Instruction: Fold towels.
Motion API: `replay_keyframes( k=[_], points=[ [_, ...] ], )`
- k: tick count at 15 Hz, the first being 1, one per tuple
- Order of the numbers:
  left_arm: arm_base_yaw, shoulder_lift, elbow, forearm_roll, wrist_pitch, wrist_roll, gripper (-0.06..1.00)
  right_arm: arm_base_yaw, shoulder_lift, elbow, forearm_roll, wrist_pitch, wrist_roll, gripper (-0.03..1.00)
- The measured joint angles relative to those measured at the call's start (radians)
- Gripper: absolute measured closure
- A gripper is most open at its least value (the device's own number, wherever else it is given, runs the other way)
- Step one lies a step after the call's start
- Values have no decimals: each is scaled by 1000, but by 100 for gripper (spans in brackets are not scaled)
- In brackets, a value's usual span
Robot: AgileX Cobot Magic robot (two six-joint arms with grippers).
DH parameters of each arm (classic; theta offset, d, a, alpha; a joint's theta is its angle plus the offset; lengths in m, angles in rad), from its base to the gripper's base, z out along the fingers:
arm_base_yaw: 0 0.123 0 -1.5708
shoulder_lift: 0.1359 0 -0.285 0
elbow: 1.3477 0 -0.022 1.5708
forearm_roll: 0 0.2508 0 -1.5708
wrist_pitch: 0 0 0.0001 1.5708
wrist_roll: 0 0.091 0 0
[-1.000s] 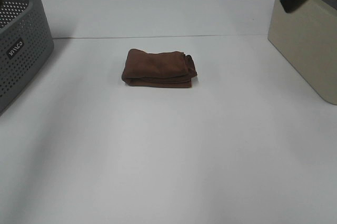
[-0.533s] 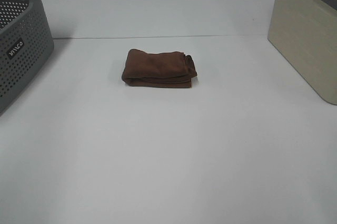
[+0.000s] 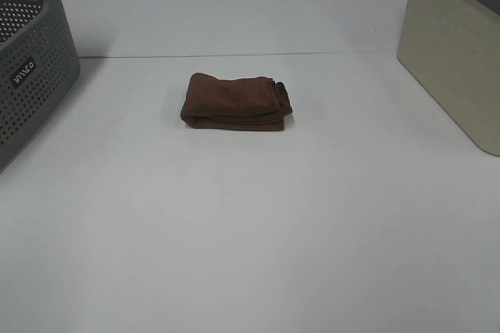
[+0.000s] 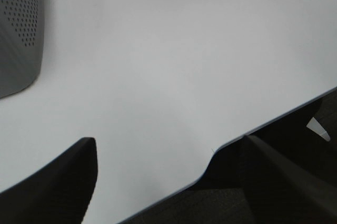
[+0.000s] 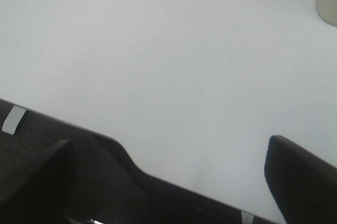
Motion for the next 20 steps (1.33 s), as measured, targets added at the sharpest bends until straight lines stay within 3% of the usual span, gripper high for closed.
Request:
replay_keyframes(
  k=[3,16,20],
  points=[
    [0,-1,31,-23,-68,50,23,0,-89,13,-1,-21,-5,6],
    [9,-1,36,-31,-82,57,23,0,-93,13,-4,-21,-5,6],
    [190,-2,36,-31,-82,58,23,0,-93,13,-4,-21,-5,6]
  ],
)
